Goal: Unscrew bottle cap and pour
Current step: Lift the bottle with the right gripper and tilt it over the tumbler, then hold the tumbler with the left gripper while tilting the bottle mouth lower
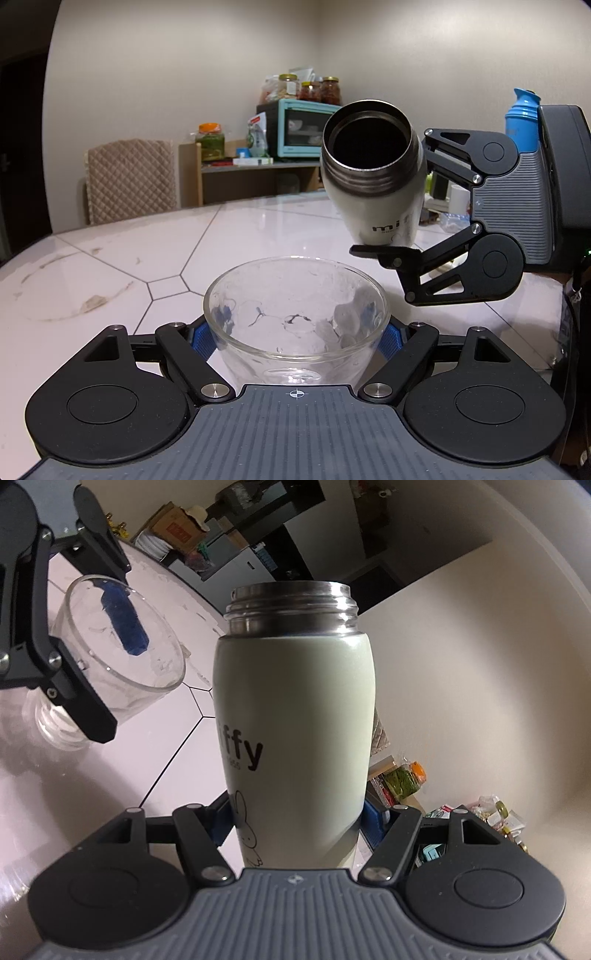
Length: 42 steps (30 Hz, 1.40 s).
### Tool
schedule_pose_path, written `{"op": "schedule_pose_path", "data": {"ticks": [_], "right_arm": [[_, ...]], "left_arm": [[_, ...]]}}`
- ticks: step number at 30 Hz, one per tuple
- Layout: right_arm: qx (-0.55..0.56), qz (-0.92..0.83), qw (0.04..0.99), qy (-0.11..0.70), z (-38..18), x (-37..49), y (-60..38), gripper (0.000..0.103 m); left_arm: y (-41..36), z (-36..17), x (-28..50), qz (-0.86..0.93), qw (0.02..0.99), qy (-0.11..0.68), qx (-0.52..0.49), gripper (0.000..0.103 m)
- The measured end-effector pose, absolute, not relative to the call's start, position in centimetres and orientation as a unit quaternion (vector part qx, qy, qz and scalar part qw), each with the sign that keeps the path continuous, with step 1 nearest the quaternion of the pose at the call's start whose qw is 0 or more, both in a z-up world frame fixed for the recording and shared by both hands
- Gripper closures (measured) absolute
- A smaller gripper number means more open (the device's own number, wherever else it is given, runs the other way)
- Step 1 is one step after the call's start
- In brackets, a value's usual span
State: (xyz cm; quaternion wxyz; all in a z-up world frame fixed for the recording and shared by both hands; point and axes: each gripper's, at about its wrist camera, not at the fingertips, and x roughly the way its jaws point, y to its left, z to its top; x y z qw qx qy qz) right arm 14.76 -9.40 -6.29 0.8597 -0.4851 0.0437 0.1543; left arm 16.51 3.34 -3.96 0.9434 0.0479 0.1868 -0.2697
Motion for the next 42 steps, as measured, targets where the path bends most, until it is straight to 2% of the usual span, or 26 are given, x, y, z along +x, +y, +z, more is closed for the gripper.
{"op": "schedule_pose_path", "data": {"ticks": [36,42], "right_arm": [[-0.588,0.129,0.799,0.013,-9.2,16.6,-9.1,0.033],[-0.598,0.126,0.792,0.008,-8.3,16.5,-8.8,0.033]], "left_arm": [[3.3,-3.9,16.2,-0.268,0.944,0.187,0.046,0.017],[3.3,-3.9,16.1,-0.266,0.944,0.187,0.045,0.017]]}}
